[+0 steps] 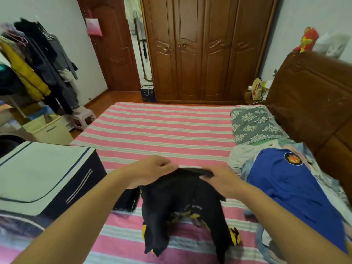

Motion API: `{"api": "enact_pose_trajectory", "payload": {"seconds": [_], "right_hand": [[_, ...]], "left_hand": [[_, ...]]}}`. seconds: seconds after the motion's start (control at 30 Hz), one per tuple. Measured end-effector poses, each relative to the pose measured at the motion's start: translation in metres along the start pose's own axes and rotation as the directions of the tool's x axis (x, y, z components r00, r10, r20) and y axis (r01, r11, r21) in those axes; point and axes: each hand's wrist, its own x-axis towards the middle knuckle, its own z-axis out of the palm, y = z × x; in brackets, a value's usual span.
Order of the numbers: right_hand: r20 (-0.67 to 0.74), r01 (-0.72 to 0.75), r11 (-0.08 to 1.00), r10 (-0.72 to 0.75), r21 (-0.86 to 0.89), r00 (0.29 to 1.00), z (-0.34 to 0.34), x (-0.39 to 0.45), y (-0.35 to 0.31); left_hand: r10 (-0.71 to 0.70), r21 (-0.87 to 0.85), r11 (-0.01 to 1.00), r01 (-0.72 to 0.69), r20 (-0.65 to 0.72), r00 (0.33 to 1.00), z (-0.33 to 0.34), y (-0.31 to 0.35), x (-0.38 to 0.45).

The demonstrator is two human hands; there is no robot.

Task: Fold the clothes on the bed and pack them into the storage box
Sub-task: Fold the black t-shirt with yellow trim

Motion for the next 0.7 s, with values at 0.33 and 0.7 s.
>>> {"api": "enact_pose_trajectory", "payload": {"seconds": [0.33, 0.7], "right_hand": [[0.019, 0.059, 0.997, -0.060, 0.052, 0.998, -0.043, 0.013, -0.056], [0.337, -0.144, 0.927, 0.020, 0.347, 0.941, -0.064, 0.001, -0.051]], "left_hand": [[0.127, -0.495, 0.851, -0.173, -0.124, 0.984, 0.060, -0.024, 0.011], [0.208, -0.831, 0.545, -0.109, 0.008, 0.978, 0.045, -0.022, 0.021]]}}
